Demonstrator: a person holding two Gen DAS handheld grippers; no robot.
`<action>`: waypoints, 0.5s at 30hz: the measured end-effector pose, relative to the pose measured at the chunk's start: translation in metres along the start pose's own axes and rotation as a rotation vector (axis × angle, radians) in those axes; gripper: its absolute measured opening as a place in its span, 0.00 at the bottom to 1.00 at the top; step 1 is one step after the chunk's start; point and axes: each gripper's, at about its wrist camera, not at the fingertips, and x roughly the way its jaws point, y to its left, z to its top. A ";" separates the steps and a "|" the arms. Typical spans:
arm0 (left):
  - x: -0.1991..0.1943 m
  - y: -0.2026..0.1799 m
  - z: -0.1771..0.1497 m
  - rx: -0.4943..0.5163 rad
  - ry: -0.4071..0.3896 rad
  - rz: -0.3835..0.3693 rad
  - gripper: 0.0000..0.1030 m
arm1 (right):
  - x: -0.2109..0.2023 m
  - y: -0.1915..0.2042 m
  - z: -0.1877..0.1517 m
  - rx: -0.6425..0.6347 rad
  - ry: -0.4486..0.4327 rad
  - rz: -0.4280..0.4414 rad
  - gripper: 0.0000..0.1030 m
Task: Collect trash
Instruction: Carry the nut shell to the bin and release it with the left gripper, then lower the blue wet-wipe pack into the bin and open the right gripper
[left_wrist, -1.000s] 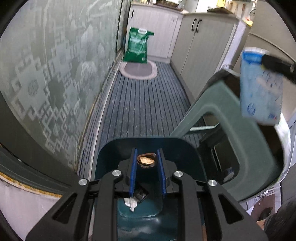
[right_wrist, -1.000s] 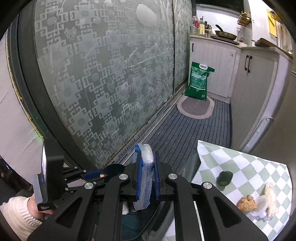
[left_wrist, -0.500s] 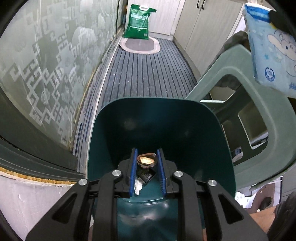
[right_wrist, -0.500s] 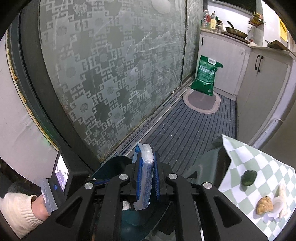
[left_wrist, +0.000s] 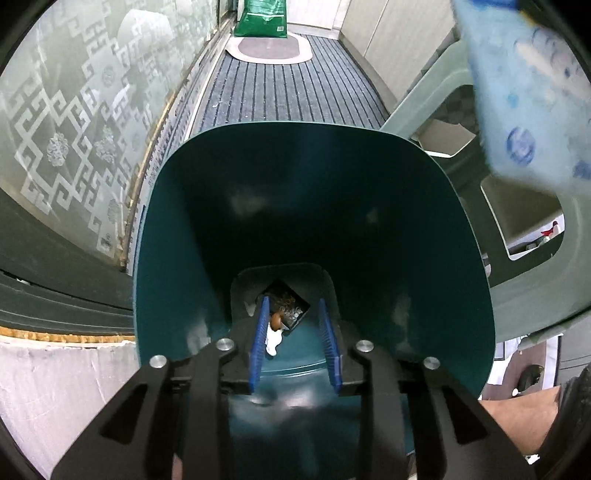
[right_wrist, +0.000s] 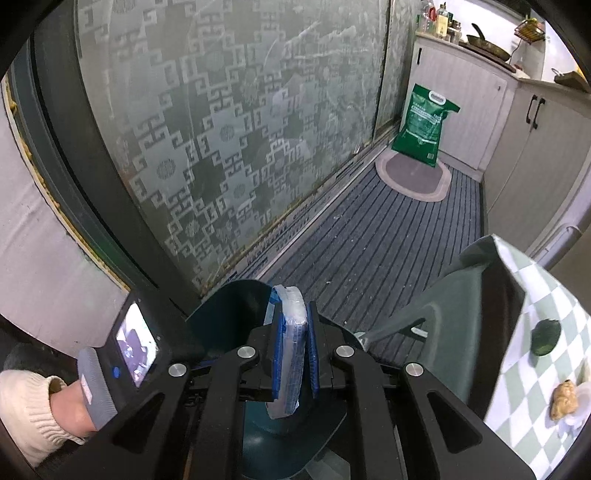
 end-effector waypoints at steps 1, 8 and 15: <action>-0.001 0.002 0.000 -0.004 -0.003 0.003 0.29 | 0.004 0.000 -0.001 0.001 0.009 0.000 0.11; -0.023 0.012 0.004 -0.024 -0.074 0.028 0.29 | 0.029 0.004 -0.013 -0.001 0.077 -0.015 0.11; -0.070 0.019 0.009 -0.051 -0.231 0.017 0.26 | 0.056 0.013 -0.021 -0.018 0.137 -0.023 0.11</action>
